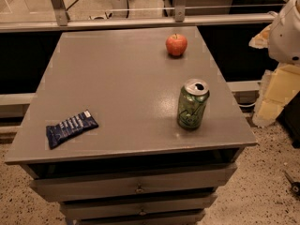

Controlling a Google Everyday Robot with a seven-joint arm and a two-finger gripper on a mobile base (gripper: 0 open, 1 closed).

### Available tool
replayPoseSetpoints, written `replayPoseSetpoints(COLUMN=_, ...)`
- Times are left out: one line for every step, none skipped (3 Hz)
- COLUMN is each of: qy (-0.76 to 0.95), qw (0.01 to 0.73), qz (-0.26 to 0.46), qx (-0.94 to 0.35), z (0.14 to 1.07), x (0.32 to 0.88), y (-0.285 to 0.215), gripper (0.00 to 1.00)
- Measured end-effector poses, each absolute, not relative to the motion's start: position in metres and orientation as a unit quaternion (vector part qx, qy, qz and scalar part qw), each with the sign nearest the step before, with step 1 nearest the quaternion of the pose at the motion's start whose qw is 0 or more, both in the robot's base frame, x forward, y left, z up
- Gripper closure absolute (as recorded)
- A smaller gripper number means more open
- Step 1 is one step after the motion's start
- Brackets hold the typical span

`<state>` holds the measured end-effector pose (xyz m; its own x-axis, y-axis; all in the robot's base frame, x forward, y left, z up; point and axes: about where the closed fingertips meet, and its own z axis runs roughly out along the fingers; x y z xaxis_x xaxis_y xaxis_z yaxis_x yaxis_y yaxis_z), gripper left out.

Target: Move apple near rxbar blueberry

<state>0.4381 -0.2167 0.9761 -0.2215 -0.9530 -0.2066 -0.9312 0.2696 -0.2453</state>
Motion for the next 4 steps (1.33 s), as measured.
replayPoseSetpoints(qy=0.781, qw=0.159, qz=-0.034, qx=-0.603, z=0.976, x=0.438, y=-0.217, gripper=0.00)
replayPoseSetpoints(qy=0.769, qw=0.175, qz=-0.033, qx=-0.613, z=0.967, x=0.471, y=-0.220, gripper=0.00)
replayPoseSetpoints(qy=0.735, qw=0.213, qz=-0.041, qx=-0.642, z=0.948, x=0.553, y=-0.221, gripper=0.00)
replayPoseSetpoints(qy=0.707, qw=0.247, qz=-0.048, qx=-0.661, z=0.943, x=0.613, y=-0.214, gripper=0.00)
